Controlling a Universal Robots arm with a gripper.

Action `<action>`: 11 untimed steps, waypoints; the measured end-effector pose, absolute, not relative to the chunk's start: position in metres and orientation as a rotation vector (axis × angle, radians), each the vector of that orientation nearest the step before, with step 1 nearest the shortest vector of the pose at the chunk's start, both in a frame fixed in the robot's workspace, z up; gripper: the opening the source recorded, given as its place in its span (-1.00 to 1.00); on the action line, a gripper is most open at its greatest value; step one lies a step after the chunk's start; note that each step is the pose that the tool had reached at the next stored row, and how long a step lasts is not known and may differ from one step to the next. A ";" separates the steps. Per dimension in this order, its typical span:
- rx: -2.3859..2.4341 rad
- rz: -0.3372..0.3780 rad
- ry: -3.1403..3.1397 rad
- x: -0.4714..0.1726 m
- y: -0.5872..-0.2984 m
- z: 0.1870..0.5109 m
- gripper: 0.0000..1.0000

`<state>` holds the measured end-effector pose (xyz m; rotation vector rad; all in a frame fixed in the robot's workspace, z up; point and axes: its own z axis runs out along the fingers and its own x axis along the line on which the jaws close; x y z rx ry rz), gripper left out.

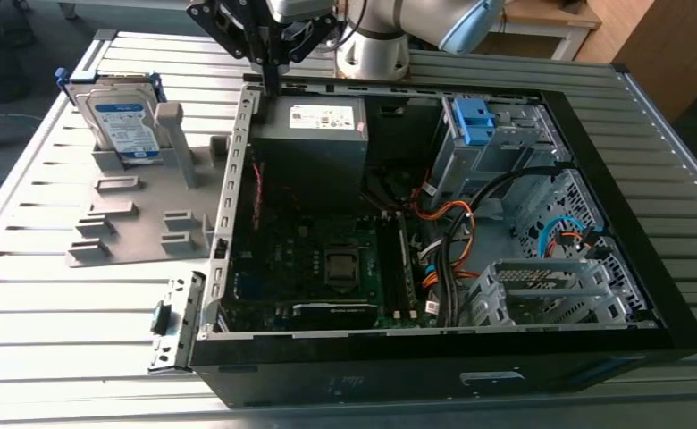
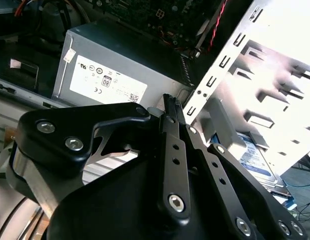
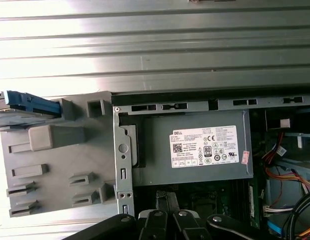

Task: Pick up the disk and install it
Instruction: 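Reach for the disk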

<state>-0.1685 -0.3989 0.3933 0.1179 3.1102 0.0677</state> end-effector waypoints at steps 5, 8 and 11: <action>0.118 0.068 3.110 -0.172 -0.399 0.393 -0.79; 0.118 0.068 3.110 -0.174 -0.399 0.393 -0.79; 0.118 0.068 3.110 -0.177 -0.399 0.393 -0.79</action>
